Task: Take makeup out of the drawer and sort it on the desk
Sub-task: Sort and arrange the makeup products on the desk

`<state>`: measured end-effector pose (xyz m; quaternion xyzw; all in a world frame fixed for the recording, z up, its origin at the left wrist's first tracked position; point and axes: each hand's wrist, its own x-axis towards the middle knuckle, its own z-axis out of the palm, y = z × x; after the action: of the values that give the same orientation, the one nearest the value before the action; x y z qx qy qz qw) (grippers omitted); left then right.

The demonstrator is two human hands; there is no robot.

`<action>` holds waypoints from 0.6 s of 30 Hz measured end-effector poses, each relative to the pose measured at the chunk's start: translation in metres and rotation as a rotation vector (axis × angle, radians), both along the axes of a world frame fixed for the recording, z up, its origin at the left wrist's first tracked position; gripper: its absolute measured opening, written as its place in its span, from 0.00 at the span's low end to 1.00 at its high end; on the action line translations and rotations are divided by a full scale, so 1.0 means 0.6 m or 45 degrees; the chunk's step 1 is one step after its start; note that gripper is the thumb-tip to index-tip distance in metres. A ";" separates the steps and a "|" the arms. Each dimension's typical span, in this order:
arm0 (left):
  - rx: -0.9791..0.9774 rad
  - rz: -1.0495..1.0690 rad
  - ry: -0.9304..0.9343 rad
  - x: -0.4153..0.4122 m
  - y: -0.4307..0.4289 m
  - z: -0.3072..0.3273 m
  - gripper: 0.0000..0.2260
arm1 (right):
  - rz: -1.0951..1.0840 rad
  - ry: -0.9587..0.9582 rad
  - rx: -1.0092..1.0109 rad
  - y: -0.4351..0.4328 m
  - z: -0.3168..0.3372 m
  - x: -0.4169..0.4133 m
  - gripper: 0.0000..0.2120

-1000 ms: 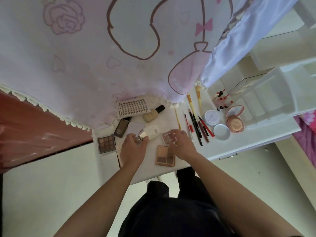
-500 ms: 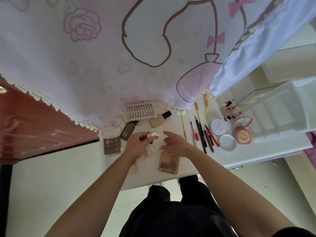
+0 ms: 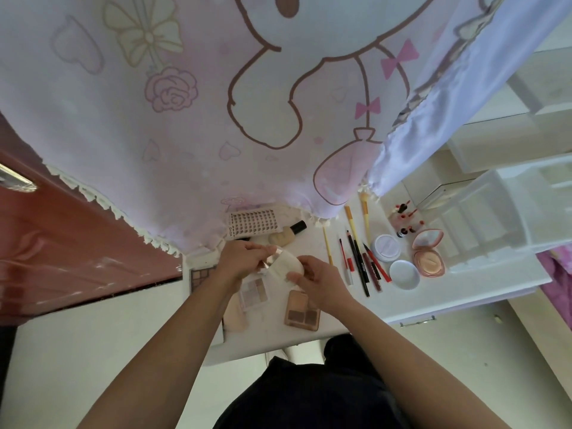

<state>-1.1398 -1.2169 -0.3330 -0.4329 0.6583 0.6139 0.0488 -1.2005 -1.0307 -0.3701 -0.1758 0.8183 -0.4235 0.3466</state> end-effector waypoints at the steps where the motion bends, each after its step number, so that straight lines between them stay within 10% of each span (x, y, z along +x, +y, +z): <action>1: 0.008 0.024 -0.017 0.000 0.003 0.003 0.10 | 0.014 0.068 0.017 0.002 0.004 0.004 0.14; 10: 0.030 0.093 -0.182 0.002 0.028 -0.001 0.14 | 0.137 0.509 0.095 0.022 0.026 0.016 0.18; 18: 0.130 -0.162 0.087 0.006 0.045 0.006 0.15 | -0.187 -0.056 -0.167 0.028 0.029 -0.007 0.16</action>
<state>-1.1361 -1.1900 -0.3295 -0.3659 0.6536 0.6567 0.0874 -1.2045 -1.0141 -0.3524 -0.1284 0.7917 -0.5042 0.3202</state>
